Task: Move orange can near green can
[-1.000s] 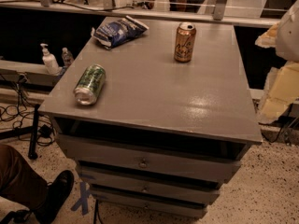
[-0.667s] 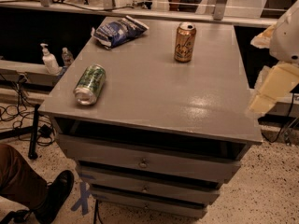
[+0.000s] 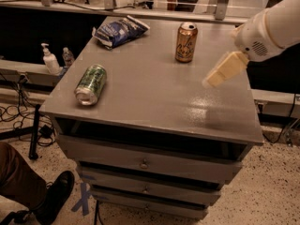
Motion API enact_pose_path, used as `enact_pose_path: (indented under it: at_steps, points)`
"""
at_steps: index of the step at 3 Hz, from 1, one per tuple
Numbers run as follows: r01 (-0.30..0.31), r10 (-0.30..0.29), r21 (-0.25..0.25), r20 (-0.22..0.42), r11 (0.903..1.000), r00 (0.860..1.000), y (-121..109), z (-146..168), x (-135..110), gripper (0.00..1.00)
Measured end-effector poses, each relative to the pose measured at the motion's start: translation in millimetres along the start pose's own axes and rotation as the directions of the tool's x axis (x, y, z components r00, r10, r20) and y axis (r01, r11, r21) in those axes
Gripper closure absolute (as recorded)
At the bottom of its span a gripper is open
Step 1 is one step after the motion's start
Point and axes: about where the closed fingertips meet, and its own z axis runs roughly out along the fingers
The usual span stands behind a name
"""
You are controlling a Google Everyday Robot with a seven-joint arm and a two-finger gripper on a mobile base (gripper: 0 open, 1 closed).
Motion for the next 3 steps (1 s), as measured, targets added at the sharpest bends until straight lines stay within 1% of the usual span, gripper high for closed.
enact_pose_path:
  at_steps: [1, 2, 3]
  points:
    - [-0.091, 0.082, 0.068, 0.125, 0.9935, 0.989, -46, 38, -18, 0.0]
    - [-0.182, 0.156, 0.098, 0.225, 0.9785, 0.962, -79, 75, -29, 0.0]
    - [-0.25, 0.212, 0.098, 0.294, 0.9633, 0.932, -105, 109, -33, 0.0]
